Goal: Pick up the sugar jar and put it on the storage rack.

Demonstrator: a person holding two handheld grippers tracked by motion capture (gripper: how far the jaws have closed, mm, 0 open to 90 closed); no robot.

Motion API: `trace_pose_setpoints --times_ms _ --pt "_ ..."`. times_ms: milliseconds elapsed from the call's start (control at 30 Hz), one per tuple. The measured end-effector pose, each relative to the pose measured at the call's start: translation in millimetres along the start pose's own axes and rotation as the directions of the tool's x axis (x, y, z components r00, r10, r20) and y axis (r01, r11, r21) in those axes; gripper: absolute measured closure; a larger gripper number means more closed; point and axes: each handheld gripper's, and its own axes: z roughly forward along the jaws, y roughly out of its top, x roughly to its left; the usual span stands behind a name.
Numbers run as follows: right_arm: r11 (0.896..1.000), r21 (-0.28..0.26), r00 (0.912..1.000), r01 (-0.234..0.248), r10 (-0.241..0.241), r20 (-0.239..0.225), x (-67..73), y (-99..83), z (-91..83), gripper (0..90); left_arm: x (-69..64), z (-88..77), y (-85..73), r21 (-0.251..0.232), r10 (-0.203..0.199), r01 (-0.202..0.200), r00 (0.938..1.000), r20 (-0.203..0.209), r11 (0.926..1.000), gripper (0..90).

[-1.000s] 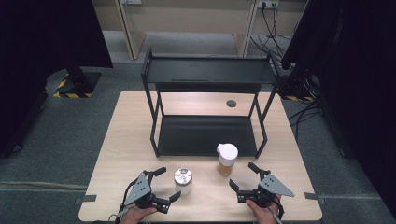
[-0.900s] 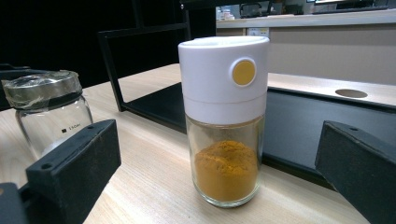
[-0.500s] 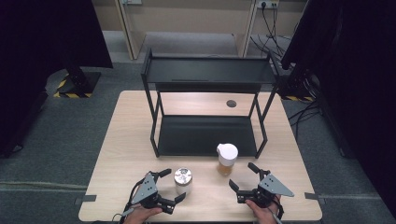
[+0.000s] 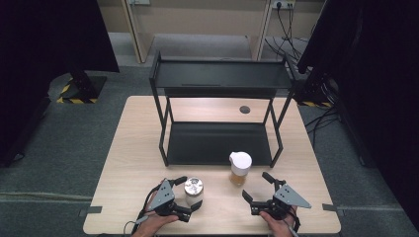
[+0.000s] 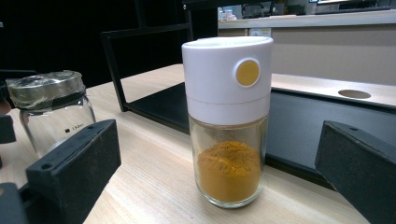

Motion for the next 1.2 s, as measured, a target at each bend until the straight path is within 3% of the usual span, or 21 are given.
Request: trace_pose_setpoints --times_ms 267,633,1000,1200 --pt "1.000 0.000 1.0000 -0.002 0.002 -0.002 -0.2 -0.2 0.1 0.4 0.7 5.4 3.7 0.022 -0.004 0.004 1.0000 -0.009 0.9998 12.0" --pt "1.000 0.003 1.0000 -0.002 0.002 -0.003 -0.1 0.0 0.5 0.4 -4.1 11.8 14.5 0.085 0.028 -0.026 0.9994 -0.019 0.9960 30.2" --pt "1.000 0.001 1.0000 -0.001 0.001 -0.003 -0.3 0.0 0.2 0.4 -5.0 9.9 14.6 0.072 0.017 -0.015 0.9994 -0.030 0.9973 31.2" --pt "1.000 -0.001 1.0000 0.000 0.000 -0.002 -0.2 -0.2 0.0 0.4 -2.4 5.2 20.7 0.037 0.001 -0.001 0.9997 -0.025 0.9993 31.3"
